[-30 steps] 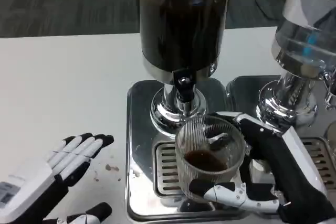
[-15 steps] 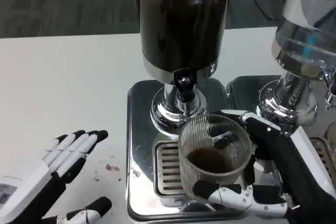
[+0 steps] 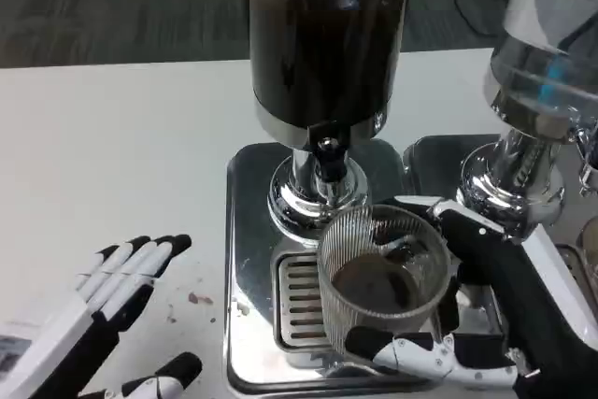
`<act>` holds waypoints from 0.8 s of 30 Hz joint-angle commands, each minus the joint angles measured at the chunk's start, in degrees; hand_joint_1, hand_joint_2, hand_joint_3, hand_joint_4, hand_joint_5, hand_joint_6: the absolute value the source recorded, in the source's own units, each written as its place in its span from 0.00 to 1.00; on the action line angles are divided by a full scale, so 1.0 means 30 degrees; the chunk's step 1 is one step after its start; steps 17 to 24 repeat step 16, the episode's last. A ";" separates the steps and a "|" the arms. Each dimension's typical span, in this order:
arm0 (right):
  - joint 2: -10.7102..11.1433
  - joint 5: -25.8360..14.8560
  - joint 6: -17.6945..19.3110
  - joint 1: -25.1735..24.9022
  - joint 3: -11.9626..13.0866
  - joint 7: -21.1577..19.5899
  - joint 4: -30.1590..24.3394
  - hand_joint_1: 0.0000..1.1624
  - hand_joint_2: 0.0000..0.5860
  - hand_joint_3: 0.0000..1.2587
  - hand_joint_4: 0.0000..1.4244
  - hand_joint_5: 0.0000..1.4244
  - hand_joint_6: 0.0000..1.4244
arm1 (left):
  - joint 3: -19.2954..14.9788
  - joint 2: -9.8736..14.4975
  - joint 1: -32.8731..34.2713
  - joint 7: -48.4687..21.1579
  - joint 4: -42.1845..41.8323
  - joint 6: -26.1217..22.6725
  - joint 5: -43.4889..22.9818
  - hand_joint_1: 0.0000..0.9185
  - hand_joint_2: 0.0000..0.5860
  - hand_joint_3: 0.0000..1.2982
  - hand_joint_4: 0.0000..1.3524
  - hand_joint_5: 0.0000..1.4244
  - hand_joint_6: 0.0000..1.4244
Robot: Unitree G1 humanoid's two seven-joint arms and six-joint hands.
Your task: Grasp the cup under the faucet to collect the drink, then remove the cup.
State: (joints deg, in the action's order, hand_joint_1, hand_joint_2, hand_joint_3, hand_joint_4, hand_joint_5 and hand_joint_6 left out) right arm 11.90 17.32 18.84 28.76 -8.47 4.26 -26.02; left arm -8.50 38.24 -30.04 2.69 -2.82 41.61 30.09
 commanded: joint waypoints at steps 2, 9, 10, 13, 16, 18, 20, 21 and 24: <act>-0.0239 -0.0187 0.0091 0.0176 0.0101 -0.0169 -0.0845 0.75 0.33 0.42 0.43 0.61 0.85 | -0.0215 -0.0002 -0.0293 -0.0269 -0.0047 -0.0103 -0.0025 0.00 0.43 0.00 0.00 0.00 0.00; -0.0227 -0.0120 0.0192 0.0461 0.0172 -0.0142 -0.1074 0.75 0.33 0.42 0.43 0.61 0.85 | -0.0190 -0.0033 -0.0444 -0.0210 -0.0149 -0.0035 0.0069 0.00 0.44 0.00 0.00 0.00 0.00; -0.0217 -0.0131 0.0218 0.0548 0.0218 -0.0158 -0.1132 0.75 0.32 0.43 0.43 0.61 0.85 | -0.0184 -0.0083 -0.0487 -0.0190 -0.0191 -0.0061 0.0082 0.00 0.44 0.00 0.00 0.00 0.00; -0.0209 -0.0264 0.0324 0.0689 0.0237 -0.0124 -0.1172 0.74 0.32 0.43 0.44 0.62 0.85 | -0.0206 -0.0175 -0.0564 -0.0155 -0.0271 -0.0120 0.0118 0.00 0.44 0.00 0.00 0.00 0.00; -0.0363 -0.0219 0.0298 0.0763 0.0241 -0.0268 -0.1092 0.74 0.32 0.44 0.44 0.63 0.86 | -0.0209 -0.0184 -0.0495 -0.0193 -0.0220 -0.0138 0.0107 0.00 0.44 0.00 0.00 0.00 0.00; -0.0363 -0.0219 0.0298 0.0763 0.0241 -0.0268 -0.1092 0.74 0.32 0.44 0.44 0.63 0.86 | -0.0209 -0.0184 -0.0495 -0.0193 -0.0220 -0.0138 0.0107 0.00 0.44 0.00 0.00 0.00 0.00; -0.0363 -0.0219 0.0298 0.0763 0.0241 -0.0268 -0.1092 0.74 0.32 0.44 0.44 0.63 0.86 | -0.0209 -0.0184 -0.0495 -0.0193 -0.0220 -0.0138 0.0107 0.00 0.44 0.00 0.00 0.00 0.00; -0.0363 -0.0219 0.0298 0.0763 0.0241 -0.0268 -0.1092 0.74 0.32 0.44 0.44 0.63 0.86 | -0.0209 -0.0184 -0.0495 -0.0193 -0.0220 -0.0138 0.0107 0.00 0.44 0.00 0.00 0.00 0.00; -0.0363 -0.0219 0.0298 0.0763 0.0241 -0.0268 -0.1092 0.74 0.32 0.44 0.44 0.63 0.86 | -0.0209 -0.0184 -0.0495 -0.0193 -0.0220 -0.0138 0.0107 0.00 0.44 0.00 0.00 0.00 0.00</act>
